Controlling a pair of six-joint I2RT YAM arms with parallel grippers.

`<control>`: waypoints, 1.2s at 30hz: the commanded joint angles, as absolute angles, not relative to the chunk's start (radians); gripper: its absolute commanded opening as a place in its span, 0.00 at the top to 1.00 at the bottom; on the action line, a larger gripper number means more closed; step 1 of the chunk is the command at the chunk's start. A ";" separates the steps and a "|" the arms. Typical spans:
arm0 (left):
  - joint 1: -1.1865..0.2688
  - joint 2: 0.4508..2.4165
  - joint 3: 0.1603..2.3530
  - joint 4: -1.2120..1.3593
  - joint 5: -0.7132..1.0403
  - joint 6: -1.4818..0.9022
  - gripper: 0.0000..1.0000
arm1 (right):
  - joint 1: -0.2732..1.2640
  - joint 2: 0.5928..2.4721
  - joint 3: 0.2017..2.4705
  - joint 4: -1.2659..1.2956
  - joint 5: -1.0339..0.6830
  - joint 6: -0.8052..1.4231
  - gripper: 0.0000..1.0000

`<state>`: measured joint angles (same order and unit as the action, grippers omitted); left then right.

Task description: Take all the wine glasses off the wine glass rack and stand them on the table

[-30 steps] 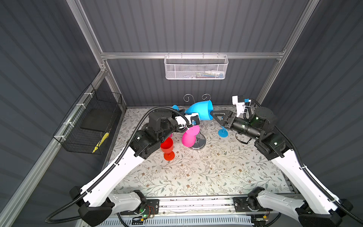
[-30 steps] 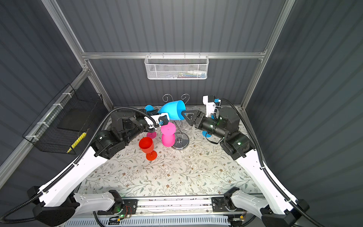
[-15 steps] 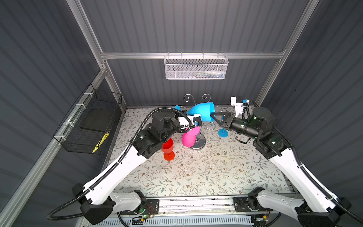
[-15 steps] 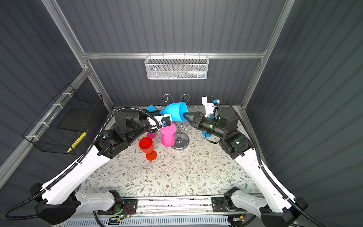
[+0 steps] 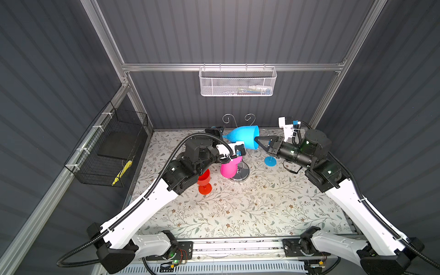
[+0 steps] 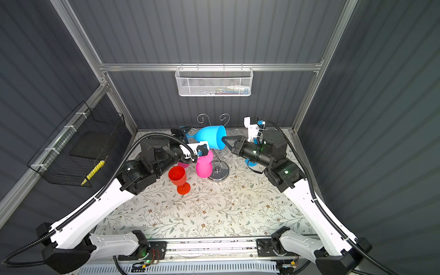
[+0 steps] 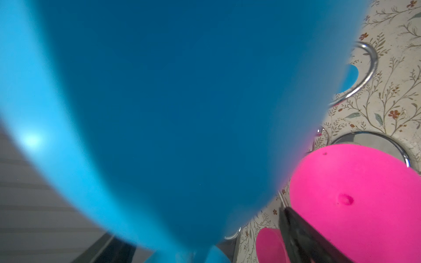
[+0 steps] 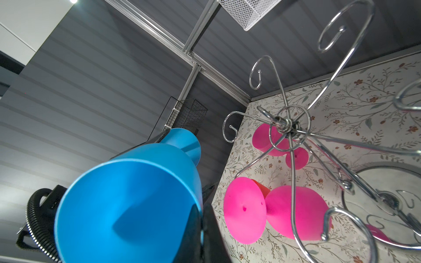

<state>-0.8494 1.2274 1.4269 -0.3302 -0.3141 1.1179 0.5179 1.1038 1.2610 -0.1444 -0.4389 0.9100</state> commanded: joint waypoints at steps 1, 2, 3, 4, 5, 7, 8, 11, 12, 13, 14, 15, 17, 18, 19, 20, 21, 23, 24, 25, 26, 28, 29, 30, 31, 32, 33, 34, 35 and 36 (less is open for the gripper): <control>-0.852 1.177 1.424 -0.285 -0.295 1.102 0.00 | 0.512 1.100 1.269 -0.093 -0.445 0.916 1.00; -0.852 1.166 1.386 -0.273 -0.291 1.086 0.00 | 0.510 1.100 1.271 -0.091 -0.442 0.917 1.00; -0.852 1.153 1.378 -0.266 -0.287 1.069 0.00 | 0.504 1.096 1.271 -0.089 -0.440 0.916 1.00; -0.853 1.134 1.369 -0.264 -0.275 1.041 0.00 | 0.501 1.092 1.271 -0.085 -0.436 0.916 1.00; -0.853 1.110 1.359 -0.259 -0.257 1.004 0.00 | 0.495 1.087 1.271 -0.078 -0.434 0.914 1.00; -0.852 1.061 1.314 -0.211 -0.223 0.940 0.00 | 0.483 1.077 1.272 -0.068 -0.428 0.907 1.00; -0.852 1.037 1.290 -0.182 -0.214 0.922 0.00 | 0.475 1.074 1.274 -0.068 -0.426 0.905 1.00; -0.853 0.974 1.234 -0.099 -0.201 0.854 0.00 | 0.442 1.067 1.291 -0.055 -0.428 0.894 1.00; -0.852 0.960 1.230 -0.089 -0.201 0.824 0.00 | 0.432 1.060 1.291 -0.033 -0.428 0.877 1.00; -0.852 0.949 1.231 -0.088 -0.204 0.792 0.00 | 0.428 1.048 1.284 -0.006 -0.417 0.858 1.00; -0.853 0.940 1.233 -0.089 -0.207 0.761 0.00 | 0.425 1.036 1.276 0.013 -0.403 0.842 1.00; -0.852 0.930 1.234 -0.090 -0.211 0.725 0.00 | 0.421 1.023 1.270 0.028 -0.383 0.818 1.00; -0.852 0.915 1.233 -0.093 -0.213 0.673 0.00 | 0.418 1.002 1.267 0.028 -0.347 0.769 1.00; -0.853 0.908 1.231 -0.097 -0.213 0.650 0.00 | 0.415 0.991 1.271 0.020 -0.288 0.738 1.00; -0.852 0.904 1.229 -0.101 -0.218 0.631 0.00 | 0.413 0.979 1.272 0.013 -0.257 0.699 1.00; -0.852 0.900 1.227 -0.106 -0.224 0.617 0.00 | 0.413 0.967 1.272 0.008 -0.226 0.663 1.00; -0.853 0.897 1.227 -0.113 -0.231 0.600 0.00 | 0.413 0.952 1.271 0.000 -0.184 0.623 1.00; -0.853 0.894 1.223 -0.122 -0.248 0.571 0.00 | 0.412 0.919 1.266 -0.012 -0.097 0.534 1.00; -0.853 0.893 1.220 -0.124 -0.254 0.555 0.00 | 0.412 0.900 1.261 -0.016 -0.049 0.477 1.00; -0.852 0.891 1.217 -0.129 -0.254 0.541 0.00 | 0.413 0.880 1.255 -0.022 0.004 0.421 1.00; -0.853 0.891 1.216 -0.133 -0.254 0.528 0.00 | 0.413 0.863 1.252 -0.034 0.053 0.373 1.00; -0.852 0.891 1.221 -0.145 -0.256 0.500 0.00 | 0.413 0.836 1.254 -0.075 0.184 0.273 1.00; -0.852 0.888 1.219 -0.149 -0.258 0.493 0.00 | 0.413 0.827 1.255 -0.092 0.244 0.230 1.00; -0.852 0.887 1.217 -0.150 -0.263 0.483 0.00 | 0.413 0.818 1.251 -0.105 0.313 0.182 1.00; -0.853 0.885 1.214 -0.149 -0.268 0.473 0.00 | 0.413 0.811 1.246 -0.115 0.381 0.140 1.00; -0.853 0.884 1.212 -0.149 -0.270 0.467 0.00 | 0.413 0.805 1.242 -0.124 0.446 0.110 1.00; -0.852 0.884 1.209 -0.149 -0.272 0.461 0.00 | 0.412 0.800 1.233 -0.132 0.513 0.072 1.00; -0.851 0.884 1.208 -0.149 -0.273 0.458 0.00 | 0.413 0.796 1.226 -0.144 0.575 0.037 1.00; -0.853 0.882 1.206 -0.150 -0.275 0.453 0.00 | 0.413 0.793 1.218 -0.156 0.619 0.010 1.00; -0.852 0.882 1.205 -0.152 -0.277 0.449 0.00 | 0.413 0.789 1.210 -0.171 0.658 -0.020 1.00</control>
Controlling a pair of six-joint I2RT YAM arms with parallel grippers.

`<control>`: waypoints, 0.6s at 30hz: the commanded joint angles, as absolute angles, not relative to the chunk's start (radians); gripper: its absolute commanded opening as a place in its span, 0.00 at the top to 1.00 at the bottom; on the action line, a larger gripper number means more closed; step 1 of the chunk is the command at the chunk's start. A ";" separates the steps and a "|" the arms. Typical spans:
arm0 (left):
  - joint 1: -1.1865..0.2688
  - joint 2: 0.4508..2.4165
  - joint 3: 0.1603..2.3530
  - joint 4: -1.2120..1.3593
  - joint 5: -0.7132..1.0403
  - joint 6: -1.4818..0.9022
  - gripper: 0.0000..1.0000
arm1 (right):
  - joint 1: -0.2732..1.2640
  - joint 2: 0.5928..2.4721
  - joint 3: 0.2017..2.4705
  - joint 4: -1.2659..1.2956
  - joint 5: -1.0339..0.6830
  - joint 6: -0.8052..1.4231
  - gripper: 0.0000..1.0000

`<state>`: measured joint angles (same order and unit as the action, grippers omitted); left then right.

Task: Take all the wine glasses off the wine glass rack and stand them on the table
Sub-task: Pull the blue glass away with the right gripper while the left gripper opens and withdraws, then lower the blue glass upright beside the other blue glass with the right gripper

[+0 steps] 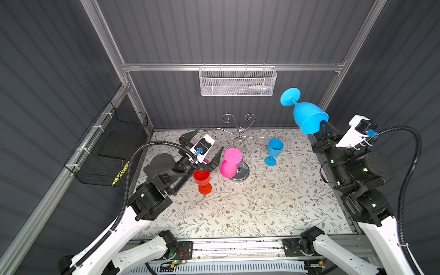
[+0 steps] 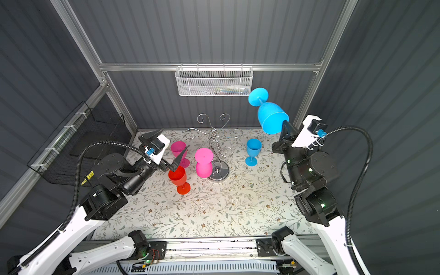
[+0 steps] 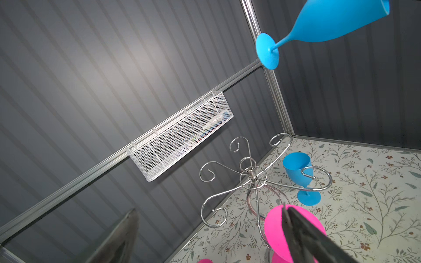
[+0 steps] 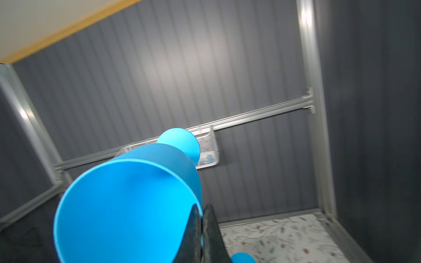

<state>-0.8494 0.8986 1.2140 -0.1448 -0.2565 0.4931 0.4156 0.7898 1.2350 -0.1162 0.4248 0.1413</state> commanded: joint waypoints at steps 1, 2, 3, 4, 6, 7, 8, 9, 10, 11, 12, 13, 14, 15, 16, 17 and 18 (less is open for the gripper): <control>-0.853 0.881 1.204 -0.153 -0.281 0.444 0.00 | 0.412 0.786 1.203 -0.185 0.696 -0.048 1.00; -0.852 0.879 1.204 -0.153 -0.282 0.441 0.00 | 0.412 0.785 1.202 -0.209 0.733 -0.061 1.00; -0.852 0.879 1.203 -0.155 -0.282 0.438 0.00 | 0.411 0.789 1.200 -0.242 0.774 -0.073 1.00; -0.853 0.876 1.201 -0.155 -0.286 0.433 0.00 | 0.410 0.795 1.206 -0.282 0.814 -0.078 1.00; -0.852 0.873 1.199 -0.155 -0.287 0.424 0.00 | 0.407 0.814 1.223 -0.380 0.843 -0.062 1.00; -0.852 0.873 1.199 -0.155 -0.289 0.420 0.00 | 0.404 0.829 1.239 -0.466 0.850 -0.039 1.00; -0.851 0.872 1.197 -0.154 -0.288 0.416 0.00 | 0.399 0.843 1.256 -0.532 0.850 -0.013 1.00; -0.851 0.870 1.196 -0.153 -0.290 0.411 0.00 | 0.395 0.863 1.276 -0.607 0.844 0.018 1.00; -0.852 0.869 1.191 -0.152 -0.291 0.407 0.00 | 0.389 0.882 1.297 -0.676 0.833 0.050 1.00; -0.853 0.868 1.190 -0.151 -0.290 0.403 0.00 | 0.384 0.898 1.310 -0.735 0.815 0.075 1.00; -0.853 0.868 1.186 -0.149 -0.292 0.399 0.00 | 0.378 0.916 1.327 -0.798 0.795 0.107 1.00; -0.852 0.865 1.184 -0.151 -0.290 0.396 0.00 | 0.369 0.934 1.342 -0.860 0.766 0.151 1.00; -0.852 0.864 1.184 -0.153 -0.291 0.392 0.00 | 0.359 0.951 1.356 -0.919 0.730 0.189 1.00; -0.852 0.862 1.184 -0.155 -0.291 0.388 0.00 | 0.342 0.971 1.371 -0.978 0.685 0.223 1.00; -0.852 0.862 1.182 -0.156 -0.291 0.385 0.00 | 0.330 0.992 1.376 -1.027 0.654 0.253 1.00; -0.853 0.858 1.179 -0.155 -0.292 0.382 0.00 | 0.319 1.010 1.375 -1.069 0.625 0.271 1.00; -0.853 0.856 1.177 -0.155 -0.294 0.382 0.00 | 0.311 1.026 1.369 -1.100 0.597 0.285 1.00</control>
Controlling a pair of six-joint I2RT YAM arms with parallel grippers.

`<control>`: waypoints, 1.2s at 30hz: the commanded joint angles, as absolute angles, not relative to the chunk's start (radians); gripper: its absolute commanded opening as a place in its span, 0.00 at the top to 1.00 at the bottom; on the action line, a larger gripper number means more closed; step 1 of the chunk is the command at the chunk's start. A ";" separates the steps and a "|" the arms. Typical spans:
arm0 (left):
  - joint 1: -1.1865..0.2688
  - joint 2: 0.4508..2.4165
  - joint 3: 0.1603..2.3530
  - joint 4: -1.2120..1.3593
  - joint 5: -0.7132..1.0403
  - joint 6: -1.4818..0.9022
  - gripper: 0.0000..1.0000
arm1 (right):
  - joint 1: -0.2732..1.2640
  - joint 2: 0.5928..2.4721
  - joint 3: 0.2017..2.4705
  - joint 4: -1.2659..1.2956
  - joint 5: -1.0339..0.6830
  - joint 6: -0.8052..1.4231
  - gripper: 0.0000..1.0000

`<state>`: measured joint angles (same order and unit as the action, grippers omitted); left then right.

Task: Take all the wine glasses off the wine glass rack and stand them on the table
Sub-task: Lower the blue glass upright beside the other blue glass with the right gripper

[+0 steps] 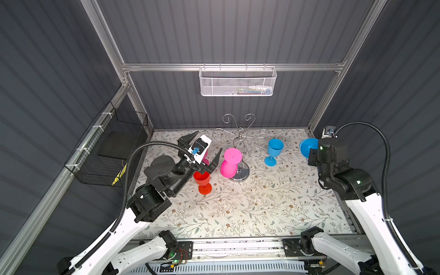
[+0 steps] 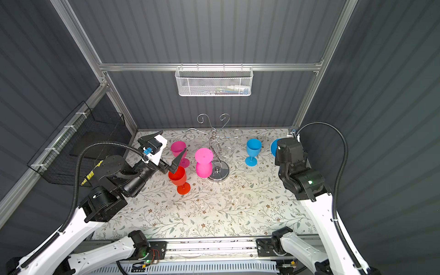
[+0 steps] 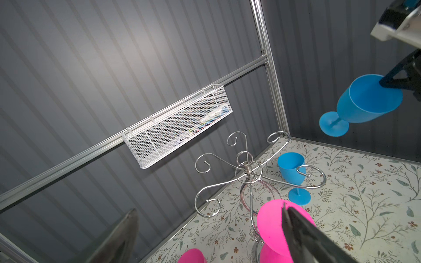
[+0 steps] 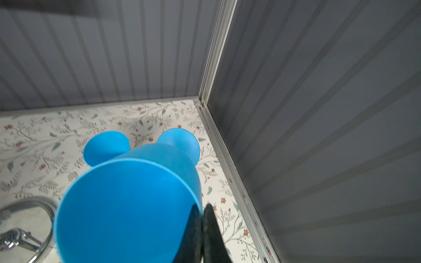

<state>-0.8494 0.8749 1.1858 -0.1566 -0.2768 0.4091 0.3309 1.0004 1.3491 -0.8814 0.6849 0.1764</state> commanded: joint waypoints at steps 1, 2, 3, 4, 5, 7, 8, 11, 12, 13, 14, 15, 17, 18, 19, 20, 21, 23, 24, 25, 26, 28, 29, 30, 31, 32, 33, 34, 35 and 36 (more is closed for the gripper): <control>-0.853 0.855 1.175 -0.155 -0.296 0.381 0.00 | 0.299 1.038 1.358 -1.122 0.563 0.295 1.00; -0.853 0.853 1.174 -0.157 -0.296 0.380 0.00 | 0.289 1.046 1.347 -1.133 0.528 0.302 1.00; -0.852 0.851 1.175 -0.160 -0.296 0.379 0.00 | 0.280 1.054 1.330 -1.138 0.486 0.310 1.00; -0.853 0.850 1.177 -0.162 -0.296 0.378 0.00 | 0.274 1.058 1.312 -1.140 0.445 0.318 1.00; -0.853 0.847 1.175 -0.163 -0.296 0.376 0.00 | 0.269 1.061 1.298 -1.138 0.406 0.325 1.00; -0.852 0.842 1.172 -0.166 -0.300 0.370 0.00 | 0.266 1.069 1.265 -1.127 0.312 0.345 1.00; -0.852 0.839 1.170 -0.167 -0.302 0.366 0.00 | 0.265 1.072 1.251 -1.117 0.268 0.353 1.00; -0.853 0.833 1.160 -0.167 -0.305 0.355 0.00 | 0.265 1.087 1.202 -1.084 0.191 0.375 1.00; -0.853 0.833 1.160 -0.170 -0.305 0.353 0.00 | 0.265 1.095 1.191 -1.079 0.184 0.380 1.00; -0.852 0.833 1.160 -0.175 -0.305 0.351 0.00 | 0.265 1.103 1.189 -1.077 0.179 0.382 1.00; -0.853 0.833 1.162 -0.182 -0.306 0.347 0.00 | 0.265 1.112 1.190 -1.074 0.173 0.381 1.00; -0.852 0.833 1.166 -0.188 -0.306 0.347 0.00 | 0.265 1.114 1.191 -1.071 0.163 0.377 1.00; -0.852 0.831 1.167 -0.196 -0.307 0.342 0.00 | 0.265 1.168 1.204 -1.066 0.158 0.369 1.00; -0.852 0.831 1.166 -0.199 -0.308 0.339 0.00 | 0.265 1.183 1.212 -1.067 0.158 0.362 1.00; -0.852 0.829 1.165 -0.201 -0.308 0.335 0.00 | 0.265 1.200 1.220 -1.067 0.159 0.357 1.00; -0.852 0.827 1.164 -0.202 -0.310 0.331 0.00 | 0.266 1.220 1.229 -1.066 0.159 0.350 1.00; -0.852 0.826 1.161 -0.204 -0.312 0.325 0.00 | 0.265 1.242 1.235 -1.064 0.156 0.343 1.00; -0.852 0.825 1.160 -0.209 -0.313 0.321 0.00 | 0.265 1.271 1.245 -1.057 0.152 0.333 1.00; -0.852 0.824 1.161 -0.215 -0.312 0.317 0.00 | 0.265 1.284 1.250 -1.053 0.152 0.330 1.00; -0.853 0.825 1.163 -0.218 -0.313 0.317 0.00 | 0.265 1.293 1.254 -1.047 0.154 0.328 1.00; -0.853 0.825 1.166 -0.224 -0.313 0.316 0.00 | 0.265 1.302 1.256 -1.042 0.152 0.326 1.00; -0.852 0.824 1.167 -0.230 -0.315 0.314 0.00 | 0.265 1.315 1.263 -1.033 0.148 0.323 1.00; -0.853 0.824 1.171 -0.234 -0.315 0.312 0.00 | 0.265 1.323 1.266 -1.032 0.146 0.321 1.00; -0.853 0.825 1.169 -0.236 -0.316 0.311 0.00 | 0.265 1.332 1.269 -1.031 0.144 0.319 1.00; -0.852 0.826 1.170 -0.237 -0.318 0.308 0.00 | 0.265 1.339 1.272 -1.032 0.144 0.318 1.00; -0.853 0.826 1.169 -0.239 -0.318 0.306 0.00 | 0.265 1.346 1.276 -1.032 0.141 0.317 1.00; -0.852 0.828 1.170 -0.240 -0.320 0.305 0.00 | 0.264 1.351 1.276 -1.033 0.141 0.315 1.00; -0.852 0.830 1.169 -0.242 -0.318 0.304 0.00 | 0.264 1.354 1.276 -1.032 0.139 0.314 1.00; -0.853 0.831 1.171 -0.243 -0.319 0.303 0.00 | 0.264 1.356 1.276 -1.032 0.141 0.313 1.00; -0.853 0.833 1.170 -0.244 -0.320 0.303 0.00 | 0.264 1.358 1.276 -1.030 0.140 0.312 1.00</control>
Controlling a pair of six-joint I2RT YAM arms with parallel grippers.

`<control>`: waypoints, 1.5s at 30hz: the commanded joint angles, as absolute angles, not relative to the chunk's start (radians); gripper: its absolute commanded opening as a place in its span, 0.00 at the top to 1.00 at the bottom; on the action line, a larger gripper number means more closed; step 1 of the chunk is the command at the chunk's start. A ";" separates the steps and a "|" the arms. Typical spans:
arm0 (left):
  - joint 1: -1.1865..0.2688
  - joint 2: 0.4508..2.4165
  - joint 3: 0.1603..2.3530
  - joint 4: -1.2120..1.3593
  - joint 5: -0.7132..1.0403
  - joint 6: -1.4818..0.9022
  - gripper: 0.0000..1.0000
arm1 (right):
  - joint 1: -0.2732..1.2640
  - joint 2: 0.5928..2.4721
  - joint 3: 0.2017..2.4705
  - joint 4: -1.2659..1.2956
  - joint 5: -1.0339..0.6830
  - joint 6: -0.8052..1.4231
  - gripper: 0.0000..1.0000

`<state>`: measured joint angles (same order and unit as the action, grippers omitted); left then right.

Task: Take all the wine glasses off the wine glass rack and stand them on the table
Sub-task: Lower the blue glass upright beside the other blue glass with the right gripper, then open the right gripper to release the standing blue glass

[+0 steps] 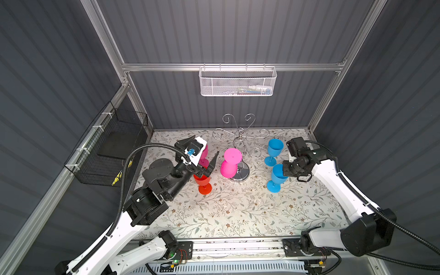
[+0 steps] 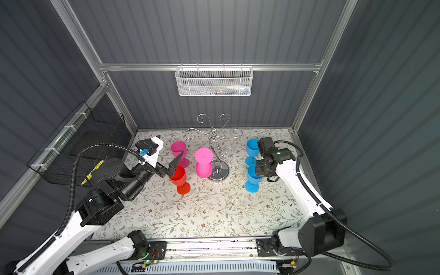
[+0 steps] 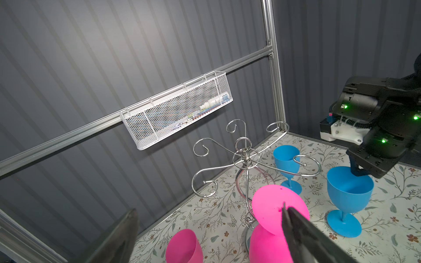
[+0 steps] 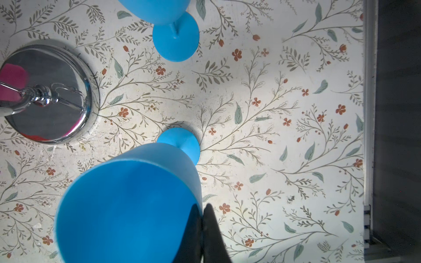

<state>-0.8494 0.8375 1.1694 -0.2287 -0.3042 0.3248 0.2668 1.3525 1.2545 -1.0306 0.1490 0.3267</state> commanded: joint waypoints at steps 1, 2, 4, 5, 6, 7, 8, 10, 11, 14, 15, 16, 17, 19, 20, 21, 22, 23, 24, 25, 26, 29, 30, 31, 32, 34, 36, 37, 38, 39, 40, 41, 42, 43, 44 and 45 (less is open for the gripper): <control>-0.852 0.833 1.172 -0.244 -0.319 0.301 0.00 | 0.264 1.359 1.275 -1.032 0.141 0.311 1.00; -0.853 0.835 1.172 -0.245 -0.318 0.302 0.00 | 0.265 1.362 1.277 -1.032 0.143 0.311 1.00; -0.853 0.838 1.174 -0.245 -0.320 0.302 0.00 | 0.264 1.364 1.276 -1.034 0.146 0.310 1.00; -0.853 0.840 1.175 -0.245 -0.318 0.302 0.00 | 0.263 1.365 1.276 -1.034 0.145 0.310 1.00; -0.852 0.842 1.176 -0.245 -0.318 0.302 0.00 | 0.263 1.366 1.276 -1.034 0.145 0.310 1.00; -0.853 0.842 1.178 -0.245 -0.319 0.302 0.00 | 0.263 1.367 1.276 -1.034 0.143 0.310 1.00; -0.852 0.844 1.179 -0.245 -0.318 0.301 0.00 | 0.262 1.368 1.275 -1.033 0.142 0.309 1.00; -0.853 0.846 1.180 -0.248 -0.317 0.299 0.00 | 0.262 1.370 1.276 -1.033 0.141 0.308 1.00; -0.853 0.847 1.181 -0.249 -0.315 0.300 0.00 | 0.262 1.371 1.277 -1.034 0.142 0.308 1.00; -0.852 0.847 1.184 -0.251 -0.315 0.299 0.00 | 0.261 1.370 1.273 -1.031 0.144 0.310 1.00; -0.852 0.847 1.185 -0.252 -0.315 0.298 0.00 | 0.261 1.370 1.273 -1.029 0.145 0.310 1.00; -0.853 0.848 1.185 -0.251 -0.316 0.299 0.00 | 0.261 1.369 1.272 -1.029 0.144 0.311 1.00; -0.853 0.848 1.186 -0.251 -0.315 0.297 0.00 | 0.261 1.371 1.272 -1.028 0.141 0.311 1.00; -0.853 0.850 1.188 -0.252 -0.314 0.297 0.00 | 0.260 1.373 1.272 -1.029 0.140 0.310 1.00; -0.853 0.850 1.190 -0.253 -0.313 0.297 0.00 | 0.259 1.373 1.272 -1.029 0.139 0.309 1.00; -0.853 0.851 1.190 -0.253 -0.313 0.296 0.00 | 0.260 1.373 1.272 -1.030 0.138 0.308 1.00; -0.852 0.851 1.190 -0.253 -0.312 0.296 0.00 | 0.260 1.373 1.273 -1.030 0.139 0.307 1.00; -0.852 0.852 1.191 -0.253 -0.311 0.296 0.00 | 0.259 1.374 1.273 -1.030 0.139 0.307 1.00; -0.852 0.854 1.191 -0.253 -0.309 0.294 0.00 | 0.259 1.374 1.272 -1.030 0.138 0.305 1.00; -0.852 0.856 1.190 -0.253 -0.307 0.293 0.00 | 0.259 1.374 1.273 -1.030 0.138 0.305 1.00; -0.853 0.856 1.191 -0.254 -0.307 0.294 0.00 | 0.259 1.374 1.272 -1.030 0.139 0.304 0.99; -0.853 0.857 1.192 -0.255 -0.305 0.294 0.00 | 0.258 1.380 1.271 -1.031 0.137 0.302 0.98; -0.853 0.858 1.192 -0.255 -0.305 0.292 0.00 | 0.258 1.382 1.271 -1.032 0.135 0.301 0.98; -0.853 0.857 1.193 -0.256 -0.305 0.293 0.00 | 0.258 1.384 1.270 -1.031 0.136 0.301 0.98; -0.852 0.858 1.195 -0.256 -0.306 0.292 0.00 | 0.258 1.386 1.270 -1.032 0.134 0.299 0.97; -0.853 0.856 1.194 -0.258 -0.307 0.292 0.00 | 0.258 1.388 1.269 -1.032 0.133 0.299 0.97; -0.852 0.856 1.193 -0.258 -0.309 0.294 0.00 | 0.258 1.388 1.271 -1.031 0.133 0.298 0.96; -0.853 0.857 1.194 -0.258 -0.310 0.295 0.00 | 0.258 1.388 1.272 -1.031 0.134 0.297 0.96; -0.853 0.857 1.194 -0.257 -0.310 0.294 0.00 | 0.258 1.388 1.273 -1.031 0.132 0.298 0.95; -0.852 0.857 1.191 -0.258 -0.310 0.294 0.00 | 0.258 1.388 1.273 -1.032 0.132 0.298 0.92; -0.852 0.858 1.192 -0.258 -0.310 0.294 0.00 | 0.258 1.388 1.275 -1.032 0.132 0.298 0.90; -0.852 0.859 1.192 -0.258 -0.310 0.294 0.00 | 0.258 1.388 1.274 -1.032 0.133 0.298 0.87; -0.853 0.861 1.191 -0.257 -0.310 0.294 0.00 | 0.258 1.388 1.273 -1.034 0.132 0.298 0.85; -0.853 0.862 1.192 -0.258 -0.310 0.294 0.00 | 0.258 1.388 1.274 -1.034 0.133 0.298 0.84; -0.852 0.861 1.192 -0.258 -0.311 0.294 0.00 | 0.258 1.388 1.275 -1.035 0.133 0.296 0.83; -0.853 0.861 1.192 -0.258 -0.310 0.294 0.00 | 0.258 1.387 1.277 -1.036 0.132 0.296 0.82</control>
<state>-0.8494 0.8608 1.1698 -0.2512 -0.3038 0.3054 0.2607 1.3842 1.2552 -1.0210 0.1345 0.3019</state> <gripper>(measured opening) 0.997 0.177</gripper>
